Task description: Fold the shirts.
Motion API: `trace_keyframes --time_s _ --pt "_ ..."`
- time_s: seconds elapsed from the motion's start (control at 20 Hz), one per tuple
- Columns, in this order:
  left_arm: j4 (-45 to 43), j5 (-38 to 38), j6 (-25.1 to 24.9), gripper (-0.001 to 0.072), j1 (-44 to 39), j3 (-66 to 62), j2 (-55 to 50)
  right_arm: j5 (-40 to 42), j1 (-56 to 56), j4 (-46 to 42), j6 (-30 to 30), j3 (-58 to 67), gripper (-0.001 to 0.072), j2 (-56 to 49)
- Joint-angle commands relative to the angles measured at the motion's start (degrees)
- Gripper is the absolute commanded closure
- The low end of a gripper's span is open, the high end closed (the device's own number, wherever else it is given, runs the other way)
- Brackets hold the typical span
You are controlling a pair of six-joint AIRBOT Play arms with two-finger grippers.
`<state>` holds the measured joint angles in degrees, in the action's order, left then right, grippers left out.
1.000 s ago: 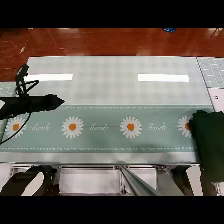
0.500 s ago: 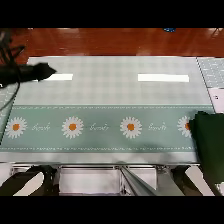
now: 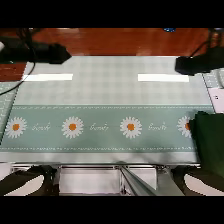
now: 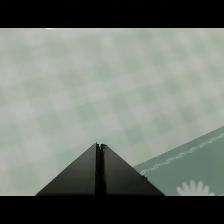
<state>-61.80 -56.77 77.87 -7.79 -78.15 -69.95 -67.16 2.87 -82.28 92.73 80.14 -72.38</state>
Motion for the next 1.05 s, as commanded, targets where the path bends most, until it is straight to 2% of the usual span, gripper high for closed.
trace_keyframes --time_s 0.0,0.1,0.25,0.4,1.0 --pt "-7.23 1.55 5.40 0.0689 0.66 8.74 -1.92 -2.16 9.60 -16.17 7.98 0.59 0.0682 -8.57" --pt "-7.19 -0.15 5.42 0.0689 2.97 9.01 -2.47 -3.96 9.55 -15.52 11.08 0.59 0.0681 -11.37" --pt "-6.84 -1.03 5.38 0.0689 4.28 8.87 -2.21 -4.81 9.60 -14.08 11.13 0.61 0.0681 -11.78" --pt "-6.78 -2.01 5.38 0.0689 4.17 8.90 -2.62 -10.60 9.60 -13.86 11.13 0.61 0.0682 -11.32" --pt "-6.78 -1.95 5.38 0.0689 4.17 8.90 -3.04 -10.86 9.55 -14.08 11.13 0.61 0.0682 -11.32"
